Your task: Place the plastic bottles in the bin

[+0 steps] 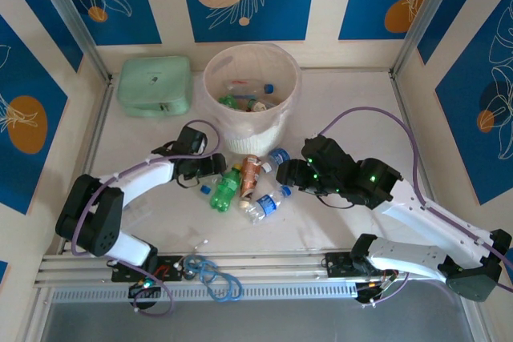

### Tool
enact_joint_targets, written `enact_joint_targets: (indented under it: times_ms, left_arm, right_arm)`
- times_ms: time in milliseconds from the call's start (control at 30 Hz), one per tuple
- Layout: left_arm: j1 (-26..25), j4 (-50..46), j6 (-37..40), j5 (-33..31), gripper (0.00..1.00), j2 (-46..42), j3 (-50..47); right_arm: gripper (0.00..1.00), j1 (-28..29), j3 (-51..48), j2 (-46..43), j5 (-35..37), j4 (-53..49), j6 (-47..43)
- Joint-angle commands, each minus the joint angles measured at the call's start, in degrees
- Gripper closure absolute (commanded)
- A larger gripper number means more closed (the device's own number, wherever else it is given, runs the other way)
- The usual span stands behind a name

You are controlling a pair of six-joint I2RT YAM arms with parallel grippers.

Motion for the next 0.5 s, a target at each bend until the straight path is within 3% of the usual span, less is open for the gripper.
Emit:
enact_joint_targets:
  times_ms: [0,233,467]
  left_arm:
    - [-0.06,-1.74,-3.34,-3.36,0.18,-2.3,-2.32]
    - [0.64,-3.7,-9.23,-5.17,0.23,-6.76,-5.12]
    - [1.87,-4.05,-7.71,-5.01,0.11,-3.48,-1.93]
  right_arm:
    - [0.37,0.64,-0.64,-0.74,-0.83,0.07,0.64]
    - [0.37,1.05,-0.82,-0.83,-0.55,-0.01,0.64]
    - [0.37,1.48,-0.78,-1.01,-0.34,-0.11,0.71]
